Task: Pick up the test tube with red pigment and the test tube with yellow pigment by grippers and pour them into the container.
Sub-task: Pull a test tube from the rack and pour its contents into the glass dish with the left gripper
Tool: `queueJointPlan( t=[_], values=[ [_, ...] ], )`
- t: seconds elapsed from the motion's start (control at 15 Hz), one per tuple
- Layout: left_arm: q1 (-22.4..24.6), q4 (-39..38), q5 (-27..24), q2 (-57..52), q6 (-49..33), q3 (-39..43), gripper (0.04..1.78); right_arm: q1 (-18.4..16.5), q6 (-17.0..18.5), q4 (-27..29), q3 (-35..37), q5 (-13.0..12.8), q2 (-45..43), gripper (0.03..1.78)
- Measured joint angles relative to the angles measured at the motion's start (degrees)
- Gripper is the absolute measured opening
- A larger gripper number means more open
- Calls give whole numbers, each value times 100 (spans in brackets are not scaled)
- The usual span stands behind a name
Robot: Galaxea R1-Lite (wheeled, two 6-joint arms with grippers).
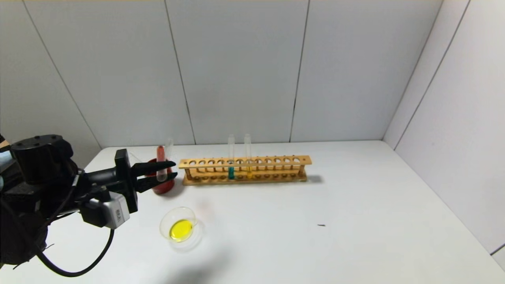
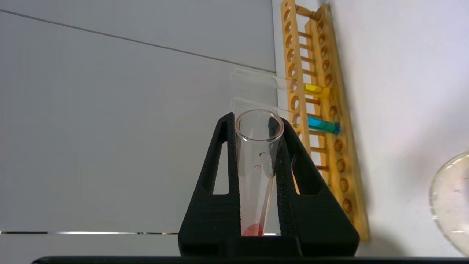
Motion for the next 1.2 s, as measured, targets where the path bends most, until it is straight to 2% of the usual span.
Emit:
queueJointPlan(
  t=[0.13, 0.4, 0.73, 1.2],
  values=[
    [-11, 0, -35, 246, 206, -210, 32, 0, 0, 0, 0, 2, 0, 175],
    [-27, 11, -518, 670, 642, -736, 32, 0, 0, 0, 0, 0, 0, 175],
    [0, -6, -890, 922, 1023, -970, 32, 0, 0, 0, 0, 2, 0, 175],
    [232, -12, -863, 1106, 1497, -1031, 32, 0, 1, 0, 0, 2, 0, 175]
  ],
)
